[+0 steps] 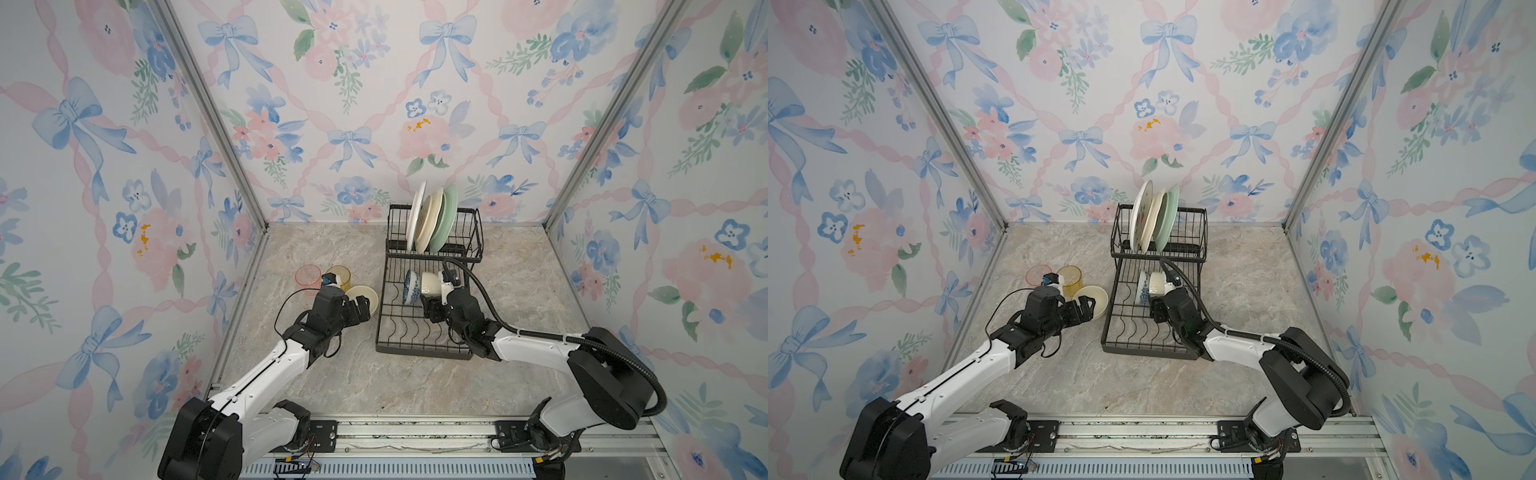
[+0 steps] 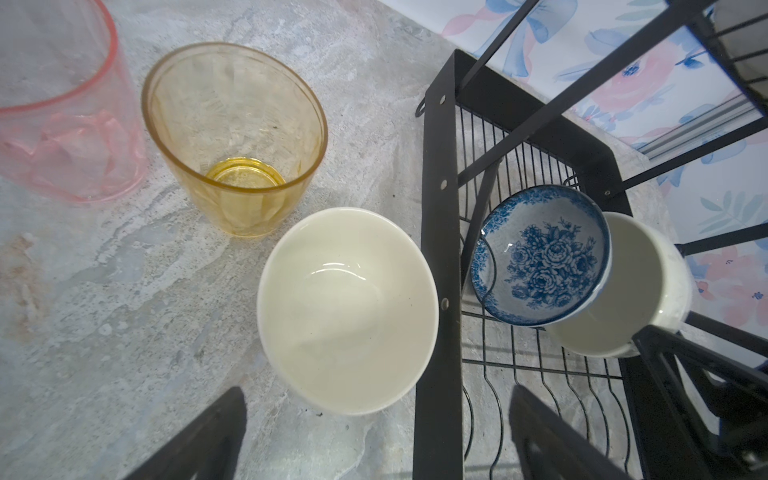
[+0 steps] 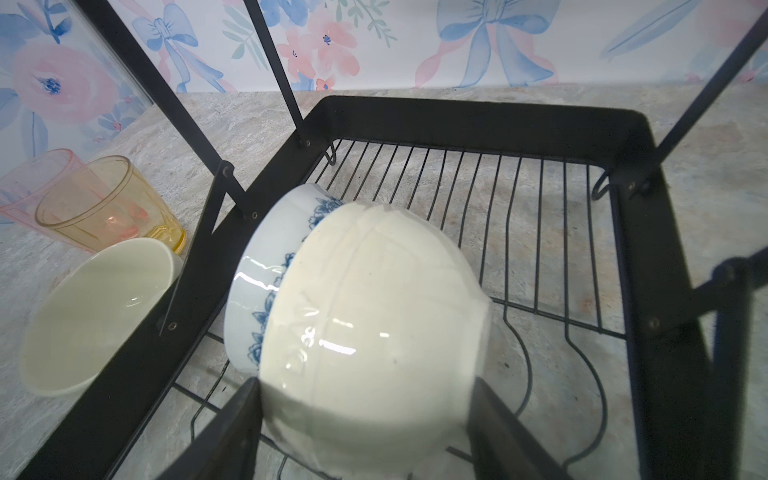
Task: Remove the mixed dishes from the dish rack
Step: 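Lift the white bowl with the right gripper while the left gripper reaches toward it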
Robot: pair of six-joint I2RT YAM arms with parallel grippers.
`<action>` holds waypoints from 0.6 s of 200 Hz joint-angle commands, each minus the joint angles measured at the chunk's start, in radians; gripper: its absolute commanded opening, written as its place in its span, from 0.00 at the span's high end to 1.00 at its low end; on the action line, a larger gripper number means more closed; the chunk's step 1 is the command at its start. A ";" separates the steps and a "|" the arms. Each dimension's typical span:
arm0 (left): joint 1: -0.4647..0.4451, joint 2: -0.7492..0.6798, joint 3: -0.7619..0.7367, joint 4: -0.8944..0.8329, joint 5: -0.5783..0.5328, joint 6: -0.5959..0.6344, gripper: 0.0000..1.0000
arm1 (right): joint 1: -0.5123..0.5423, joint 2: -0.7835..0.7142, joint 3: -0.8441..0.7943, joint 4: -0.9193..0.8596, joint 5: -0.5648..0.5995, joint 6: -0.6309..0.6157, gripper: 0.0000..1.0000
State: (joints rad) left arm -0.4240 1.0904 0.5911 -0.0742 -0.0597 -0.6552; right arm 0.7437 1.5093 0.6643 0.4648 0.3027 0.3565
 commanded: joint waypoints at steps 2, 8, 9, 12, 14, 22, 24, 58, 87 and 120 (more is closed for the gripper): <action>-0.009 0.008 -0.002 0.019 0.017 0.008 0.02 | 0.012 -0.069 -0.016 0.025 0.003 0.040 0.31; -0.010 0.008 -0.001 0.019 0.016 0.007 0.02 | 0.012 -0.080 -0.019 0.022 0.001 0.045 0.30; -0.010 0.008 -0.001 0.019 0.017 0.006 0.02 | 0.013 -0.082 -0.019 0.022 0.001 0.046 0.31; -0.010 0.008 0.000 0.019 0.017 0.006 0.02 | 0.013 -0.087 -0.020 0.019 0.001 0.049 0.31; -0.011 0.008 0.000 0.020 0.018 0.006 0.02 | 0.013 -0.091 -0.022 0.018 0.001 0.050 0.31; -0.014 0.008 0.001 0.020 0.017 0.004 0.02 | 0.013 -0.107 -0.027 0.012 0.000 0.056 0.31; -0.015 0.007 0.001 0.020 0.017 0.004 0.02 | 0.013 -0.111 -0.028 0.012 0.000 0.058 0.31; -0.035 0.016 0.013 0.020 0.014 -0.004 0.02 | 0.014 -0.172 -0.049 0.006 -0.010 0.089 0.31; -0.061 0.029 0.033 0.019 0.017 -0.018 0.02 | 0.015 -0.208 -0.064 0.006 -0.014 0.116 0.32; -0.102 0.058 0.069 0.019 0.023 -0.036 0.02 | 0.018 -0.236 -0.081 0.037 -0.034 0.148 0.33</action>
State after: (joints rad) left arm -0.5014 1.1271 0.6159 -0.0723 -0.0505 -0.6693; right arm 0.7483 1.3128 0.5957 0.4217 0.2829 0.4656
